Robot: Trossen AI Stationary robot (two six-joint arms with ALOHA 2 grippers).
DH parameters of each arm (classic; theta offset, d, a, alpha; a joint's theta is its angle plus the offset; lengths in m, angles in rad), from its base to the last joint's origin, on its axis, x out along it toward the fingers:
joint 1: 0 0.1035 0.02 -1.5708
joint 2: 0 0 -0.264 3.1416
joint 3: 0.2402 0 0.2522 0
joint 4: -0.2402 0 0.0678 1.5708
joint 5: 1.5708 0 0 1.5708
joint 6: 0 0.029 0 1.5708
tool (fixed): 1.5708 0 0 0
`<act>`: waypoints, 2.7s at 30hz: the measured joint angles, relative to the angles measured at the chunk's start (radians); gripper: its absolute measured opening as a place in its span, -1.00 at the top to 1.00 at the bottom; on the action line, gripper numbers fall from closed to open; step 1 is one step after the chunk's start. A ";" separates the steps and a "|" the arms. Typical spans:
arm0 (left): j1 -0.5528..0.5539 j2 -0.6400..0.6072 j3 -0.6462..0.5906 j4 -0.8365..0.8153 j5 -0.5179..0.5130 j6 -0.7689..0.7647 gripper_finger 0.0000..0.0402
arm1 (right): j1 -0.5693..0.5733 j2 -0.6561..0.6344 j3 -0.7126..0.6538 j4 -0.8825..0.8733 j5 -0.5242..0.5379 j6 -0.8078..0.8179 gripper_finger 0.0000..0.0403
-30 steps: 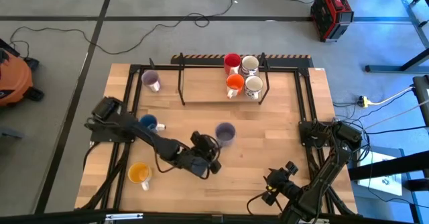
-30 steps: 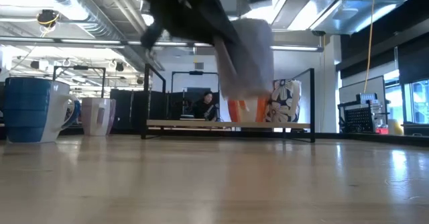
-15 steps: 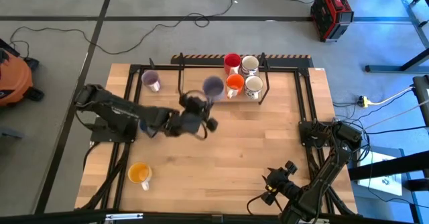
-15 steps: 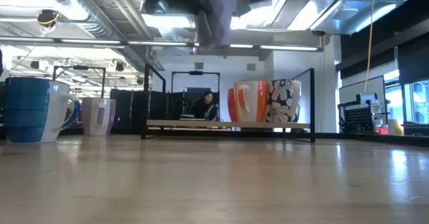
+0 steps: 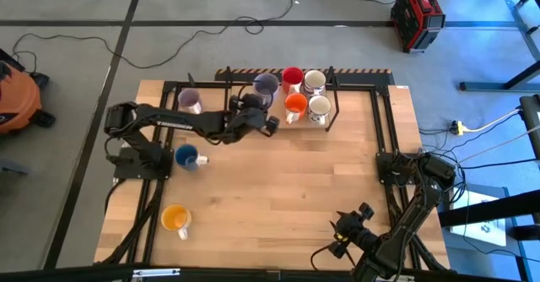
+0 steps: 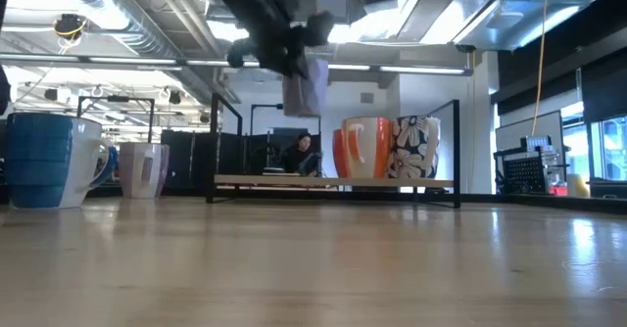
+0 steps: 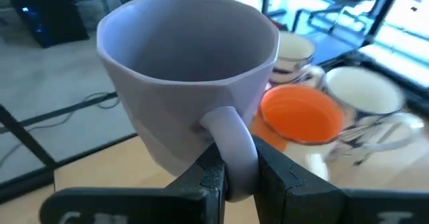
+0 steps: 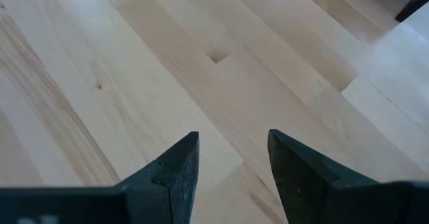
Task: Place coffee mugs
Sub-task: Put the bottom purple mug on the shelf
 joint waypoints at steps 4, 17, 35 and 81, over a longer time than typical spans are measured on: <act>0.047 0.041 0.000 0.028 0.047 -0.003 0.80 | 0.000 0.000 0.000 -0.001 -0.001 0.004 0.17; 0.143 0.149 -0.001 0.099 0.113 -0.024 0.80 | 0.000 0.000 0.000 0.001 -0.020 0.004 0.17; 0.261 0.201 -0.001 0.205 0.232 -0.029 0.80 | 0.000 0.000 0.000 0.020 -0.038 0.004 0.17; 0.289 0.293 0.000 0.315 0.296 0.014 0.49 | 0.000 -0.001 0.000 0.014 -0.055 0.019 0.17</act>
